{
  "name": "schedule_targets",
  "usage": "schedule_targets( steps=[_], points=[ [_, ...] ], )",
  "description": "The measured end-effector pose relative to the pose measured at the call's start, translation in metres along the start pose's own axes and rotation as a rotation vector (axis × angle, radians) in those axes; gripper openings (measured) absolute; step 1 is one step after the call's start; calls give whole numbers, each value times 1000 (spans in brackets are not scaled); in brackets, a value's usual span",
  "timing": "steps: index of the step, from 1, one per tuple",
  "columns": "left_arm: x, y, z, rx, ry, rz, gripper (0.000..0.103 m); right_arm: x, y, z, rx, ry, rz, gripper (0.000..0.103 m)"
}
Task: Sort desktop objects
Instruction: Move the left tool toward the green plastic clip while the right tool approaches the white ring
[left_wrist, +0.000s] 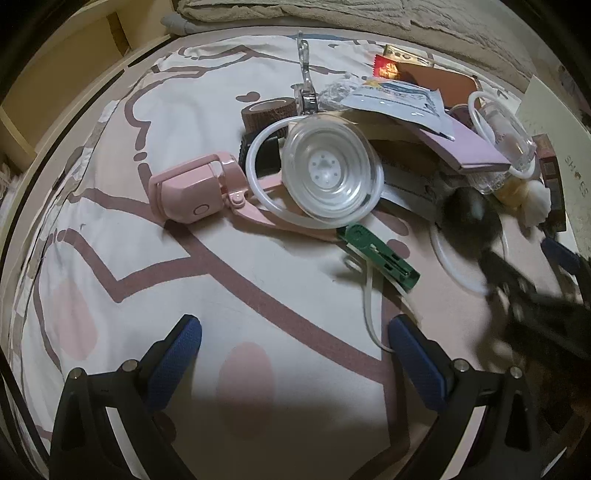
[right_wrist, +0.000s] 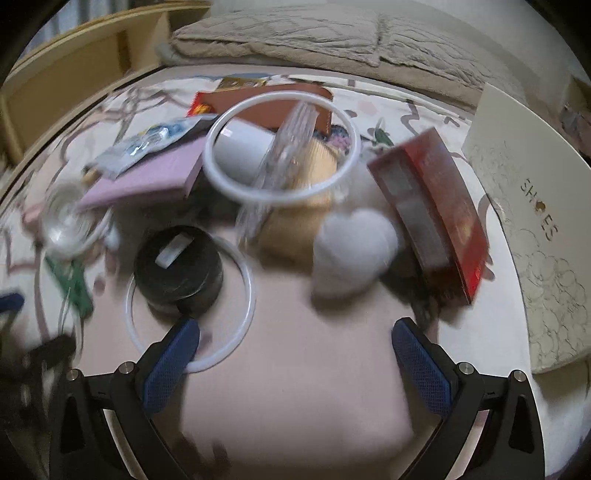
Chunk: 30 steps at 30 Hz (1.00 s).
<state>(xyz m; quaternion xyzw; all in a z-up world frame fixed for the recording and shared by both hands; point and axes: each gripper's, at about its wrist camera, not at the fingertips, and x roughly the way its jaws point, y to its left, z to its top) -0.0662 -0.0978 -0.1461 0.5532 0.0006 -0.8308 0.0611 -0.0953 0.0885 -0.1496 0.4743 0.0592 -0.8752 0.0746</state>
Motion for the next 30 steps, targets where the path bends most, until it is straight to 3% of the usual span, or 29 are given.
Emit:
schedule_targets(
  steps=[16,23,26,30],
  points=[
    [-7,-34,-11,142,14,-96,102,-50,-45,-67,-141,12,69,103],
    [-13,-46,-15,188,29,-152,102,-67,-66,-90,-151,-8,44,103],
    [-17,-58,-19,246,35,-181,102,-73,-78,-96,-83,-33,17,103],
    [-23,-75,-27,319,38,-207,102,-76,-80,-98,-90,-42,-20,103]
  ],
)
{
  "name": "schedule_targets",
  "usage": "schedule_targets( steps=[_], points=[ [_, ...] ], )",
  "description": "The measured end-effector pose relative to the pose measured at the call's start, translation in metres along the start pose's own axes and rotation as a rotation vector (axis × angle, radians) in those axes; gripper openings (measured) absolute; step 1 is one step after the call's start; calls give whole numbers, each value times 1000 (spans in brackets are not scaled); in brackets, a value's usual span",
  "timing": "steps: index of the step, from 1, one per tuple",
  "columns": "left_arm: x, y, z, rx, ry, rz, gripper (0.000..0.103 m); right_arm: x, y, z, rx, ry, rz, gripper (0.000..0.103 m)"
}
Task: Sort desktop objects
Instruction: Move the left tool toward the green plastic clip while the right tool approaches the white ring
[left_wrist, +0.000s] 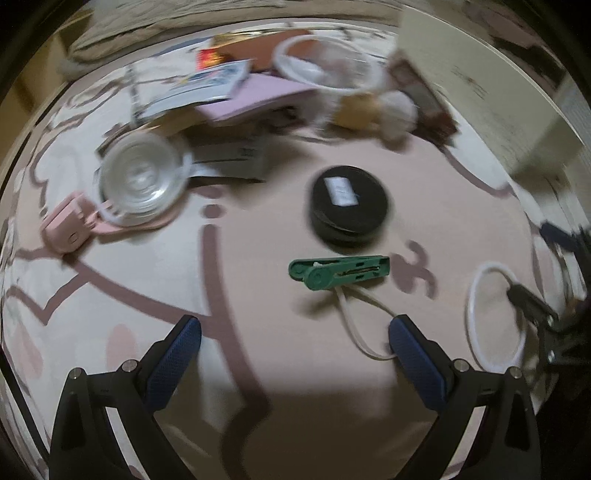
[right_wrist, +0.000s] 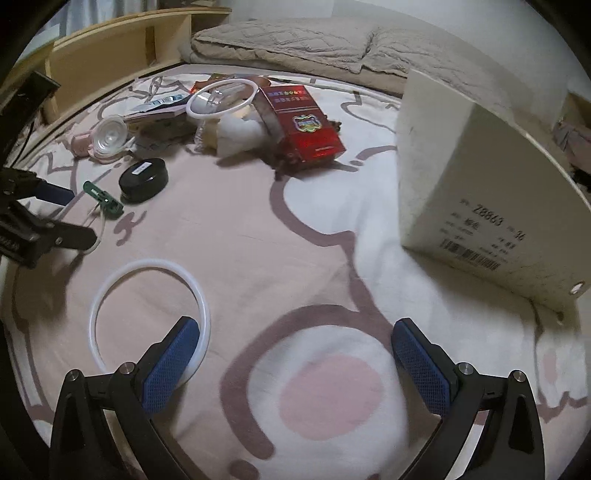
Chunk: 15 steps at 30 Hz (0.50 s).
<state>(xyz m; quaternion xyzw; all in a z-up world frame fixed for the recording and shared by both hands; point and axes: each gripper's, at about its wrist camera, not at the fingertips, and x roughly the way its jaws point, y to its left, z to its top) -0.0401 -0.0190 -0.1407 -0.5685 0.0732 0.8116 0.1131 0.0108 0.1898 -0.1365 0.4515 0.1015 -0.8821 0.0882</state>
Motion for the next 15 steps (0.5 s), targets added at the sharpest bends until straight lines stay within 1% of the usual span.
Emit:
schedule_targets(
  steps=[3,7,10,15],
  points=[
    [-1,-14,-2,48,4,-15,102,0,-3,2,-16,2,-13,103],
    [-1,-27,-3,96,14,-52,102,1,-13,0,5,14,-4,103],
    [-2,-37,-3,141,12,-69,102,0,-18,-1,14,19,-17,103],
    [0,-44,-2,161,8,-65,102,-2,-24,-2,35,30,-14,103]
  ],
)
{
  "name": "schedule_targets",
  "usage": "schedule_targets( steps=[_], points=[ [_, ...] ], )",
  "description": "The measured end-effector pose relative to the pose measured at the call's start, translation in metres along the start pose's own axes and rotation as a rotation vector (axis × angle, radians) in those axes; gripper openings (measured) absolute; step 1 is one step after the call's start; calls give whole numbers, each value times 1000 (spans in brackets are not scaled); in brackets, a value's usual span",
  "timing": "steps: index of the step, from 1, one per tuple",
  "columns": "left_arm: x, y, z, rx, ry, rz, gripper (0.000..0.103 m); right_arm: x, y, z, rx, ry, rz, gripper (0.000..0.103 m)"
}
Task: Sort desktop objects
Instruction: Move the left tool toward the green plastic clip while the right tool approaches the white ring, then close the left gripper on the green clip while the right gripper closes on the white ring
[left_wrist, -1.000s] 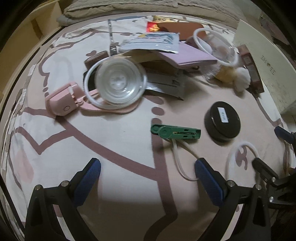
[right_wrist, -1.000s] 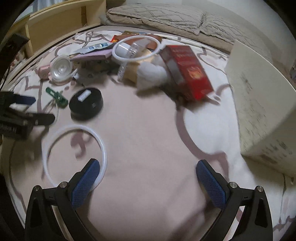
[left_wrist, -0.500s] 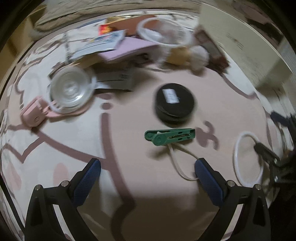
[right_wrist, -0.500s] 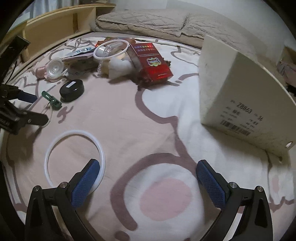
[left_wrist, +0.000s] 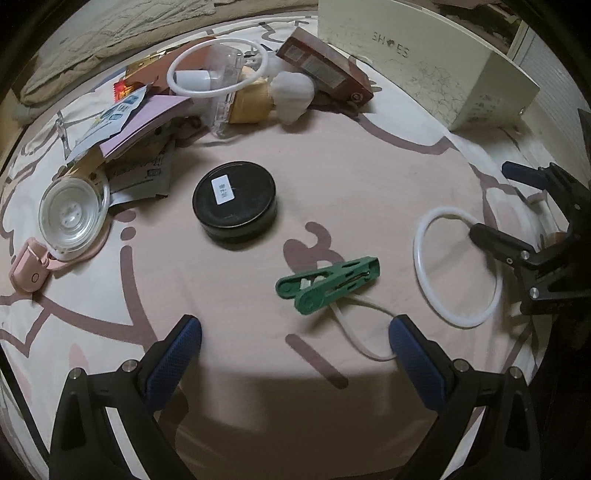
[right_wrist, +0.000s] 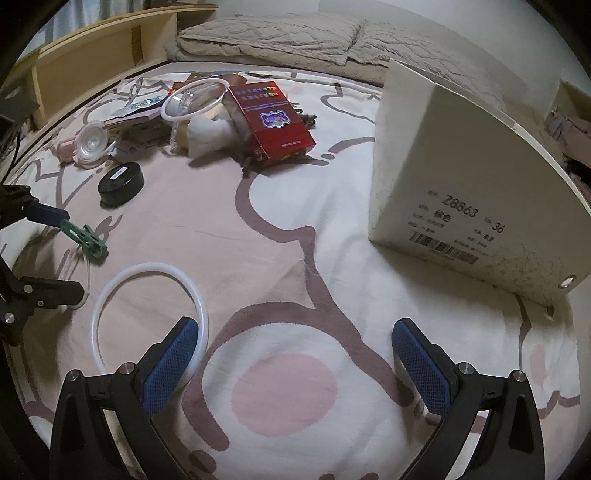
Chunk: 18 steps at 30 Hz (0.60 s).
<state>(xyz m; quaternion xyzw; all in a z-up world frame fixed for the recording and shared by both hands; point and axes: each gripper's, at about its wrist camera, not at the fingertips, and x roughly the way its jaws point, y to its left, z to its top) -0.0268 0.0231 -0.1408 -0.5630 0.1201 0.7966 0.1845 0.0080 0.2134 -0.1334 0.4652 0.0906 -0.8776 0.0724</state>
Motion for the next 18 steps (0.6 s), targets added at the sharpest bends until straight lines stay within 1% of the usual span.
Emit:
schedule_targets(
  steps=[3,5,9,12,15,16,18],
  points=[
    [0,2,2,-14,-3,-7,102,-2,0,0,-17,-2,7,103],
    [1,3,3,-16,-3,-8,102,-4,1,0,-46,-9,33,103],
    [2,4,5,-13,-1,-6,102,-13,3,0,-78,-44,129,103],
    [2,3,5,-12,-1,-6,102,-21,8,1,-89,-77,239,103],
    [2,3,7,-12,-1,-6,102,-23,22,-1,-134,-80,330,103],
    [3,4,8,-13,-1,-6,102,-23,30,-3,-161,-73,350,103],
    [3,3,8,-14,-3,-8,102,-21,42,-7,-212,-56,360,103]
  ],
)
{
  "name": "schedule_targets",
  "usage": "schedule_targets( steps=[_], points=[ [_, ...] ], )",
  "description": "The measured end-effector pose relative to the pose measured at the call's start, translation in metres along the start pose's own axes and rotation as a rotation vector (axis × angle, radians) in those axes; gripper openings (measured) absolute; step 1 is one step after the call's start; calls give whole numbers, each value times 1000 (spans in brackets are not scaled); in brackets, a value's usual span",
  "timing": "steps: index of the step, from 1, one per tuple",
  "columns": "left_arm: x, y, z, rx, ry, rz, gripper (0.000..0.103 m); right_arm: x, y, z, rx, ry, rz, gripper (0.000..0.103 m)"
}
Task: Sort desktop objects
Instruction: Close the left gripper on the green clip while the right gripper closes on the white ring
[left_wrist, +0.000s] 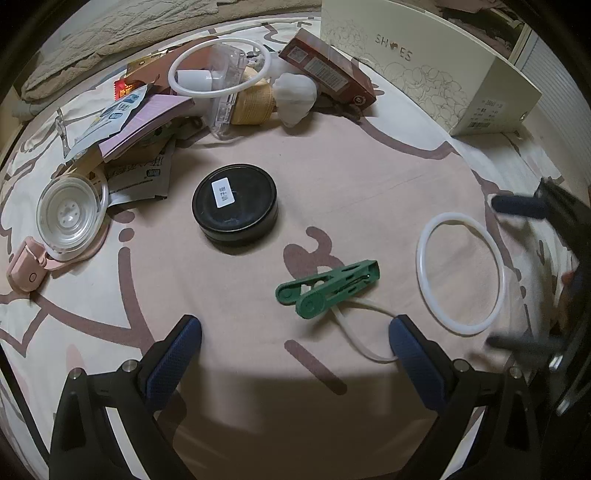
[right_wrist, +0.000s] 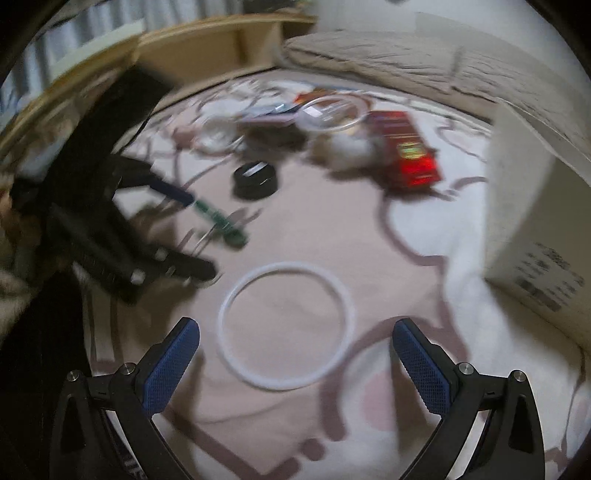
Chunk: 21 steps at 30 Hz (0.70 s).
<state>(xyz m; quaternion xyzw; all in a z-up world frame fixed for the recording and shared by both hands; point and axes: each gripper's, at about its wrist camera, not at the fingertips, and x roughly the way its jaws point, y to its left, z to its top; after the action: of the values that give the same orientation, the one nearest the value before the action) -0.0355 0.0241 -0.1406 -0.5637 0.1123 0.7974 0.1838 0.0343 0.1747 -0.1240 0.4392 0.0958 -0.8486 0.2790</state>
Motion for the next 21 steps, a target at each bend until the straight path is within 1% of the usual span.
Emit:
schedule_targets(
  steps=[2,5,9,14,16,20,21],
  points=[
    [0,1,1,-3,-2,-4,102,8,7,-2,-35,33,-17,103],
    [-1,3,3,-12,-7,-14,102,14,7,-2,-26,42,-37,103],
    [-1,5,6,-21,-8,-20,102,15,-2,1,29,20,-57,103],
    [-1,7,10,-37,-17,-5,102,19,-20,3,110,-19,-140,103],
    [-3,11,12,-56,-29,-3,102,19,-30,5,156,-26,-158,103],
    [-11,21,17,-105,-79,-33,102,18,-45,4,242,-37,-180,103],
    [-9,11,21,-115,-93,-46,102,19,-48,3,258,-39,-177,103]
  ],
)
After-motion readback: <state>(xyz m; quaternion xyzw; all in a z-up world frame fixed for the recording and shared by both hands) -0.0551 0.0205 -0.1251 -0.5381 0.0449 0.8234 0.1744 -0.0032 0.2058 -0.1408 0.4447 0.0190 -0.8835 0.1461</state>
